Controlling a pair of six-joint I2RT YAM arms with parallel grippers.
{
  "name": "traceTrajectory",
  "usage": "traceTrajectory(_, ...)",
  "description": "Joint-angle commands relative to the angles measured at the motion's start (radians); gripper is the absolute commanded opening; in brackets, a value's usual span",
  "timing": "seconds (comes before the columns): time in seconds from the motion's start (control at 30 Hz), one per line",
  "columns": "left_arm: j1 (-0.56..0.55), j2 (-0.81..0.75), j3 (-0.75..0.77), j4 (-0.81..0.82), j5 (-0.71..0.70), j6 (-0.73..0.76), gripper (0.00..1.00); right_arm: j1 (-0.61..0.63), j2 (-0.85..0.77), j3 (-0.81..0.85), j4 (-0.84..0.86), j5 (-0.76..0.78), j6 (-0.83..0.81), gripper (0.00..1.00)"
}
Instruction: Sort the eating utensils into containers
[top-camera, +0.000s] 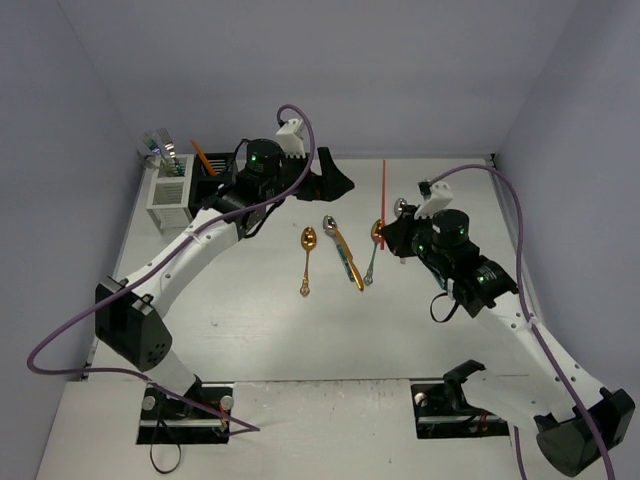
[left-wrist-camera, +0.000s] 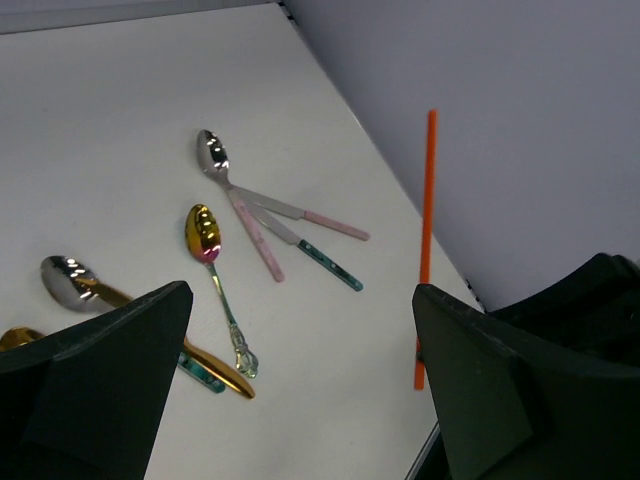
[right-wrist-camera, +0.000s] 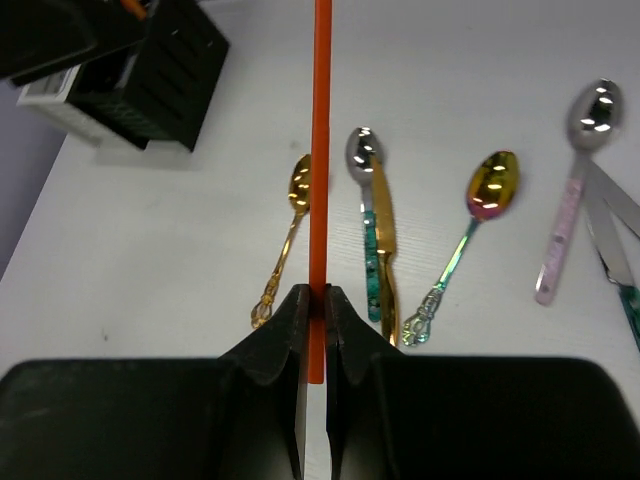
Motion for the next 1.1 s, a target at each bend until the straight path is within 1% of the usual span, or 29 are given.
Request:
traceTrajectory(0.0, -0.033, 0.006, 0.079, 0.142, 0.024, -0.041, 0.91, 0.040, 0.025, 0.071, 0.137, -0.147, -0.116, 0.00)
traceTrajectory(0.13, -0.053, 0.016, 0.097, 0.142, 0.012, -0.041, 0.89, 0.054, 0.035, 0.090, 0.153, -0.161, -0.130, 0.00)
traceTrajectory(0.23, -0.060, 0.023, 0.099, 0.141, 0.008, -0.050, 0.82, 0.061, 0.045, 0.101, 0.155, -0.175, -0.133, 0.00)
traceTrajectory(0.27, -0.063, 0.023, 0.099, 0.140, 0.006, -0.051, 0.77, 0.063, 0.048, 0.103, 0.156, -0.175, -0.134, 0.00)
traceTrajectory(0.37, -0.069, 0.022, 0.098, 0.139, -0.004, -0.053, 0.57, 0.066, 0.053, 0.105, 0.158, -0.176, -0.137, 0.00)
traceTrajectory(0.43, -0.073, 0.017, 0.095, 0.139, -0.012, -0.051, 0.34, 0.067, 0.059, 0.106, 0.161, -0.178, -0.141, 0.00)
traceTrajectory(0.47, -0.073, 0.016, 0.095, 0.140, -0.013, -0.048, 0.28, 0.069, 0.061, 0.106, 0.161, -0.178, -0.142, 0.00)
traceTrajectory(0.53, -0.074, 0.008, 0.093, 0.144, -0.021, -0.040, 0.11, 0.068, 0.069, 0.104, 0.161, -0.176, -0.148, 0.00)
traceTrajectory(0.57, -0.073, 0.003, 0.092, 0.145, -0.025, -0.034, 0.05, 0.069, 0.073, 0.105, 0.161, -0.173, -0.149, 0.00)
traceTrajectory(0.6, -0.073, 0.000, 0.091, 0.145, -0.026, -0.034, 0.04, 0.068, 0.073, 0.105, 0.161, -0.168, -0.149, 0.01)
traceTrajectory(0.63, -0.075, 0.000, 0.090, 0.147, -0.026, -0.025, 0.00, 0.069, 0.083, 0.106, 0.161, -0.165, -0.154, 0.05)
traceTrajectory(0.67, -0.075, -0.004, 0.088, 0.148, -0.033, -0.022, 0.00, 0.068, 0.094, 0.107, 0.161, -0.164, -0.159, 0.13)
traceTrajectory(0.73, -0.075, -0.007, 0.084, 0.148, -0.041, -0.020, 0.00, 0.067, 0.107, 0.113, 0.161, -0.158, -0.172, 0.25)
traceTrajectory(0.77, -0.074, -0.007, 0.082, 0.147, -0.043, -0.020, 0.00, 0.068, 0.114, 0.116, 0.161, -0.157, -0.177, 0.40)
traceTrajectory(0.8, -0.072, -0.009, 0.082, 0.145, -0.049, -0.017, 0.00, 0.069, 0.125, 0.123, 0.163, -0.155, -0.184, 0.49)
traceTrajectory(0.83, -0.070, -0.010, 0.081, 0.143, -0.059, -0.011, 0.00, 0.068, 0.134, 0.126, 0.161, -0.148, -0.187, 0.62)
traceTrajectory(0.93, -0.053, -0.014, 0.086, 0.126, -0.091, 0.019, 0.00, 0.067, 0.146, 0.135, 0.159, -0.114, -0.192, 0.88)
traceTrajectory(0.97, -0.041, -0.015, 0.092, 0.111, -0.102, 0.038, 0.00, 0.067, 0.146, 0.135, 0.158, -0.098, -0.193, 0.93)
traceTrajectory(1.0, -0.025, -0.013, 0.101, 0.094, -0.117, 0.061, 0.00, 0.066, 0.144, 0.130, 0.156, -0.089, -0.191, 0.97)
traceTrajectory(1.07, 0.017, -0.015, 0.114, 0.071, -0.163, 0.102, 0.00, 0.063, 0.133, 0.119, 0.147, -0.047, -0.186, 1.00)
